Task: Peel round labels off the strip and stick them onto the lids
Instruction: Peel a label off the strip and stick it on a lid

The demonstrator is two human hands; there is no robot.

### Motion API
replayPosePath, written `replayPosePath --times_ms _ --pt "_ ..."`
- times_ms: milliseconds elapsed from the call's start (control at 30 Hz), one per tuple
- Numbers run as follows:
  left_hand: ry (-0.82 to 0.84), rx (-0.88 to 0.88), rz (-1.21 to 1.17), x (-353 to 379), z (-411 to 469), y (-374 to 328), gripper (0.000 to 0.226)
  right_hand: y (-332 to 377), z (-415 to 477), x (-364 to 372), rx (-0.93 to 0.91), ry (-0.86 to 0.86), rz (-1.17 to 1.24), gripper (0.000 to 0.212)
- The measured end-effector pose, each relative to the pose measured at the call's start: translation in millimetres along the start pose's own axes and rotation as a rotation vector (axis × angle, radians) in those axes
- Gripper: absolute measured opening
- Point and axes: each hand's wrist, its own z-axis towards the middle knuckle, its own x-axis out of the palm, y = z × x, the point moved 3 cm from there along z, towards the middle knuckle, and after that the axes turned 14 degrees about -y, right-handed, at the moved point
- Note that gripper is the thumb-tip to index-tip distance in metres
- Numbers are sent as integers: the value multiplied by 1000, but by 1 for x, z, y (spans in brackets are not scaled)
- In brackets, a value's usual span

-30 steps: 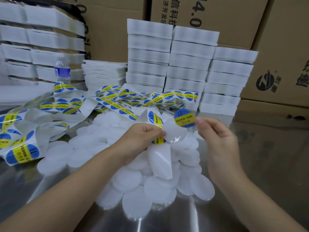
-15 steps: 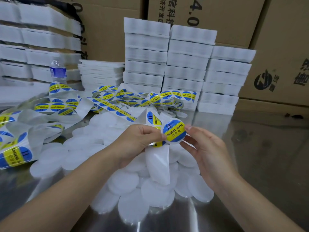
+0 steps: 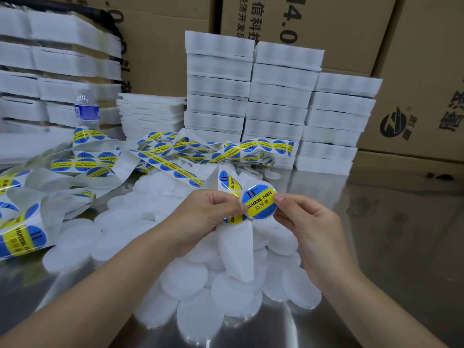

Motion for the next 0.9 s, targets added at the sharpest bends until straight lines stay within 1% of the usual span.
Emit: replayPosePath --times_ms 100,200,300,367,433,500,567,600,667,767,900 --pt "-28 12 20 0 0 -1 16 3 -1 0 -61 -13 -25 10" --pt "-62 12 36 -1 0 -1 18 6 0 -1 -94 -55 11 11" --pt "-95 21 37 -3 1 0 22 8 5 -4 -75 -92 79 7" --pt "-88 26 26 -3 2 0 22 7 7 -3 -47 -57 65 8" --pt "-53 26 14 -1 1 0 21 6 3 3 -66 55 -47 30" --pt "26 33 17 2 0 0 17 4 -4 9 -126 190 -113 53" --pt "146 31 -8 5 -5 -1 12 2 -9 11 -208 263 -159 62" --pt "203 28 -34 6 -8 -1 14 1 -10 10 -243 264 -186 62" --pt "261 28 -71 7 -11 -2 20 1 -9 8 -257 256 -183 59" --pt "305 27 -105 8 -12 -2 17 1 -6 8 -234 286 -138 53" --pt "336 2 -122 7 -13 0 22 0 -1 6 -279 288 -161 39"
